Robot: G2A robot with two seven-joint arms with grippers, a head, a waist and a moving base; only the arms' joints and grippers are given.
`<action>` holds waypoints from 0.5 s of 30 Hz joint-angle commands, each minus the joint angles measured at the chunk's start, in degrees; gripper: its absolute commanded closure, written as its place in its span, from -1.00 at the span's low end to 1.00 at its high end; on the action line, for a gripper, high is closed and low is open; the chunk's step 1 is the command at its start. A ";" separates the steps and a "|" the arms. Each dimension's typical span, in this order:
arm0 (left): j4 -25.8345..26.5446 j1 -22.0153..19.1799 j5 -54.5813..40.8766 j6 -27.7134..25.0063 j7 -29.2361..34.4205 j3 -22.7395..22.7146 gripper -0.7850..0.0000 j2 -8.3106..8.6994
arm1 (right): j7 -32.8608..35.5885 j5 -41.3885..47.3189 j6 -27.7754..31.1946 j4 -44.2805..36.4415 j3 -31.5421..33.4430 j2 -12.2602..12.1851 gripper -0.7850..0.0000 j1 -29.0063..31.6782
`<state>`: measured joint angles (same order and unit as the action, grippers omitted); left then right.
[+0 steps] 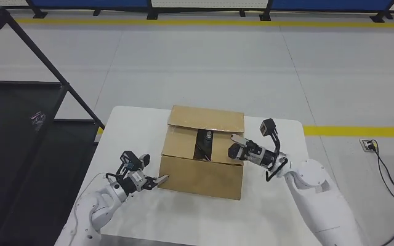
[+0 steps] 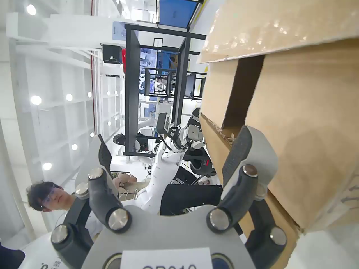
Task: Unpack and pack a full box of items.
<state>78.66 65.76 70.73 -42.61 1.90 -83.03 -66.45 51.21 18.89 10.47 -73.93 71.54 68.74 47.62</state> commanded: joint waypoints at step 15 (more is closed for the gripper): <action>1.57 1.17 -1.31 1.78 0.22 0.24 -1.00 0.09 | -11.29 0.34 -5.11 3.18 -2.65 1.24 -1.00 -2.24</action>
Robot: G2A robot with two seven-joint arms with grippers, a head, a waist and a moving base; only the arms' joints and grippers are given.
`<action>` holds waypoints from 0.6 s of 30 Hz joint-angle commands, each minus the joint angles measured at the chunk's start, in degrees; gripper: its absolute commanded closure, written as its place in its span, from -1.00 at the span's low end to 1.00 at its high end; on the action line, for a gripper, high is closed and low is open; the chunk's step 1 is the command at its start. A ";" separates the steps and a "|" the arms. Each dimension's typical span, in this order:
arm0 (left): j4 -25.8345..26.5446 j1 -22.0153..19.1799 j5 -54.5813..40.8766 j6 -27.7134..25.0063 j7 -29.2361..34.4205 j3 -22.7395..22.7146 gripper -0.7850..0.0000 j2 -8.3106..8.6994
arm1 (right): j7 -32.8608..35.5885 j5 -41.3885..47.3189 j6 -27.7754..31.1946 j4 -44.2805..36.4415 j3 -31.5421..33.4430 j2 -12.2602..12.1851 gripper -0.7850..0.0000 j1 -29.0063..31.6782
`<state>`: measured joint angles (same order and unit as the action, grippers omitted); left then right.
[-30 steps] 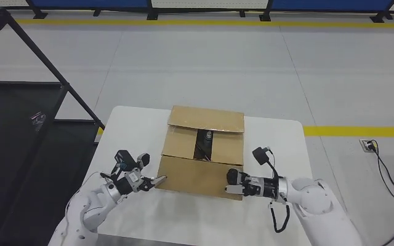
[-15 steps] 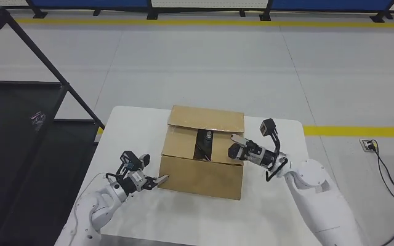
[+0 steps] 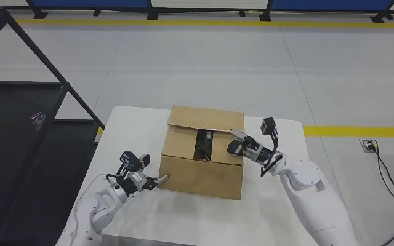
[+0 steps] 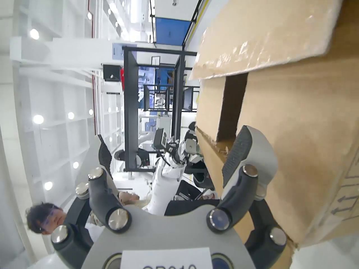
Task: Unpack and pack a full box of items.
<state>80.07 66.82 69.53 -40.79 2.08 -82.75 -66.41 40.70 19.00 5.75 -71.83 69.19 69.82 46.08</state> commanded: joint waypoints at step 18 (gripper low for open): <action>1.00 1.20 -1.29 0.21 -0.21 0.62 -1.00 0.57 | -17.95 3.02 1.70 12.61 -4.93 3.87 -1.00 -10.28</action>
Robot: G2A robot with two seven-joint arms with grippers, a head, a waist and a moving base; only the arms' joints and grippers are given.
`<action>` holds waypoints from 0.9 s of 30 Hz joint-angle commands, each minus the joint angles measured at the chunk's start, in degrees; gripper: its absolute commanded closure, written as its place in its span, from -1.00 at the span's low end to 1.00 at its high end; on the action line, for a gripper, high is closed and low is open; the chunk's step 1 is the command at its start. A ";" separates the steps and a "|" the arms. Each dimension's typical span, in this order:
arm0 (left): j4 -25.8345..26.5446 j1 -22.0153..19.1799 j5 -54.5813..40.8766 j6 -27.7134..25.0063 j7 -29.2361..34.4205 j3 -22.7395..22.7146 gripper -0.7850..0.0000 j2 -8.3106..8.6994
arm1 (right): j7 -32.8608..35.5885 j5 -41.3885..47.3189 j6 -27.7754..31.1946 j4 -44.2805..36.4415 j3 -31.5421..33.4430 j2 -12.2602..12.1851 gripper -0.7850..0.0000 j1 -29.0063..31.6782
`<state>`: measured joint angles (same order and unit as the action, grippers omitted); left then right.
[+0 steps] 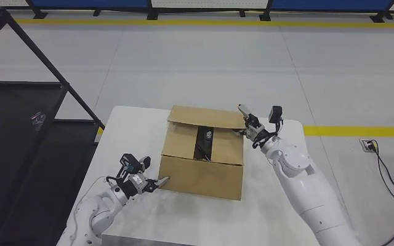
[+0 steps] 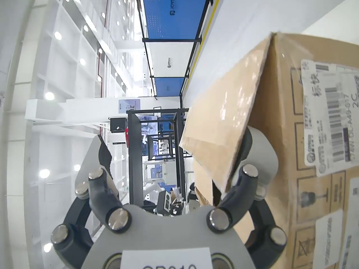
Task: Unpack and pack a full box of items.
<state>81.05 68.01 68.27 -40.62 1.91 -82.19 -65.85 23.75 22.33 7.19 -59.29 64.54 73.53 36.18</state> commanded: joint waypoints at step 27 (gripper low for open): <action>0.05 -1.84 -0.82 1.33 0.60 3.01 -1.00 0.23 | -7.50 -0.87 8.10 4.14 -3.48 2.80 -1.00 -4.47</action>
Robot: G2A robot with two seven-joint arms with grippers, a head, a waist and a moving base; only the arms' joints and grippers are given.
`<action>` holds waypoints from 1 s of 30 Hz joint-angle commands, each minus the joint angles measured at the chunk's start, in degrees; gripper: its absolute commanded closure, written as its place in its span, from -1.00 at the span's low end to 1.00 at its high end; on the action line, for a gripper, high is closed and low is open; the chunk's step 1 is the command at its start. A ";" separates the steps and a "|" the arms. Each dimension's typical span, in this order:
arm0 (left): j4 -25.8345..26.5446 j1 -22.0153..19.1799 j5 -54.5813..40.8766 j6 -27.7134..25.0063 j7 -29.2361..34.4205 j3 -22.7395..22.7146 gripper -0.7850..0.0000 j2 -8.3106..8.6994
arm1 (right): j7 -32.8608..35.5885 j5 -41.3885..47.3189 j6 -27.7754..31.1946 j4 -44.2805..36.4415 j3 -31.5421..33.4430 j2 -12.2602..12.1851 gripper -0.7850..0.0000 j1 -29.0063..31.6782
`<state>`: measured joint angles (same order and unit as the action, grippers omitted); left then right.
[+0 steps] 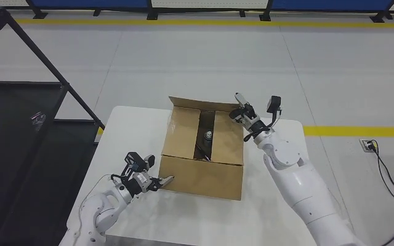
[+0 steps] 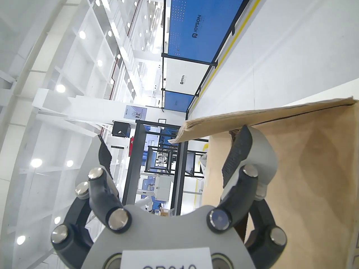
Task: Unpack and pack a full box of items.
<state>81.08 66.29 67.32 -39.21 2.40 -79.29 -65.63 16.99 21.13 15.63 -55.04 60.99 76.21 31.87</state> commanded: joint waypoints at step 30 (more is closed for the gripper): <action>1.42 0.66 -0.63 2.56 0.18 0.50 -1.00 0.54 | -25.13 -2.36 3.95 37.53 -11.34 14.15 -1.00 -19.96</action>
<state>82.51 66.98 66.63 -36.62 2.58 -78.85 -65.10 -8.48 18.69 19.76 -18.03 49.63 90.18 12.00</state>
